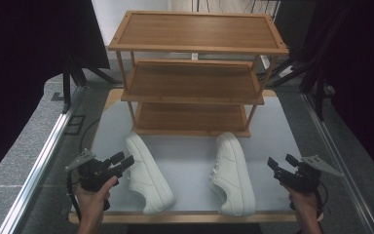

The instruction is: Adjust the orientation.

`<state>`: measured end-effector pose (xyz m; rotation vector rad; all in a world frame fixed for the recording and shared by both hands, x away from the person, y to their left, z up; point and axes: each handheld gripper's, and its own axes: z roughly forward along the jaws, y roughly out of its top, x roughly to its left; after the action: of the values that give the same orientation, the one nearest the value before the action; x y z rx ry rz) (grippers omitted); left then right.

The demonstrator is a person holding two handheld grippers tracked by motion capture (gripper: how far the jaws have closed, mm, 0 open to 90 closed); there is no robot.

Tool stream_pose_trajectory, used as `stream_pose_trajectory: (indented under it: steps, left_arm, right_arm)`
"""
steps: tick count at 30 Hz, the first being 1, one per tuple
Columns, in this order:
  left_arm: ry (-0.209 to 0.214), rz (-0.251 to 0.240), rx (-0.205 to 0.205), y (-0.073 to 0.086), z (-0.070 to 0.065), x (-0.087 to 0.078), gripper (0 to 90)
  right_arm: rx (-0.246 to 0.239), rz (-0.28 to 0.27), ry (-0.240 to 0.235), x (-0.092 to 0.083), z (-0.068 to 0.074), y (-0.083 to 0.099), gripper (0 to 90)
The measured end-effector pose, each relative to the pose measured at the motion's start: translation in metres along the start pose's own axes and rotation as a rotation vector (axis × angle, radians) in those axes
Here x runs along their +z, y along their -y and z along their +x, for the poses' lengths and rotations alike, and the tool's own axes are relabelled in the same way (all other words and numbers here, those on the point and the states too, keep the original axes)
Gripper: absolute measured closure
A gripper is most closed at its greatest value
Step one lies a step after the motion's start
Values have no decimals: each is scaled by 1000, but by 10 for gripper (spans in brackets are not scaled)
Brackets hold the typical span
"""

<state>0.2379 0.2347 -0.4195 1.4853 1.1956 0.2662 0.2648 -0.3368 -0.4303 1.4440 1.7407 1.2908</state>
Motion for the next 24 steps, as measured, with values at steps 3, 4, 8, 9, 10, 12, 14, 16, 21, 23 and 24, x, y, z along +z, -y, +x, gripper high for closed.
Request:
stream_pose_trajectory:
  steps: [3,4,8,9,10,12,14,16,21,23,24]
  left_arm:
    - [-4,-6,1,-1,0,-4,478]
    - [-7,-17,1,-2,0,-7,490]
    - [6,-17,-1,-6,0,-10,630]
    - [6,-18,-2,-7,0,-12,664]
    - [6,-18,-2,-7,0,-12,712]
    - [13,-13,20,-7,-4,-17,792]
    - [0,-4,23,-4,-6,-21,856]
    - [-4,5,26,0,-8,-24,898]
    - [-37,52,81,11,-16,-31,900]
    - [-36,64,87,16,-18,-34,900]
    - [-37,70,89,19,-18,-36,900]
  right_arm:
    - [-16,6,0,3,2,-1,260]
    - [-20,14,-10,6,4,-1,266]
    - [-26,37,-30,13,4,-2,278]
    - [-27,38,-33,15,3,-3,282]
    - [-27,38,-33,15,3,-3,282]
    - [-31,35,-42,20,2,-5,288]
    - [-35,32,-45,23,2,-6,291]
    - [-38,34,-54,26,4,-5,291]
    - [-44,40,-57,22,5,-1,293]
    - [-34,36,-49,18,4,0,294]
    - [-32,32,-43,16,3,1,294]
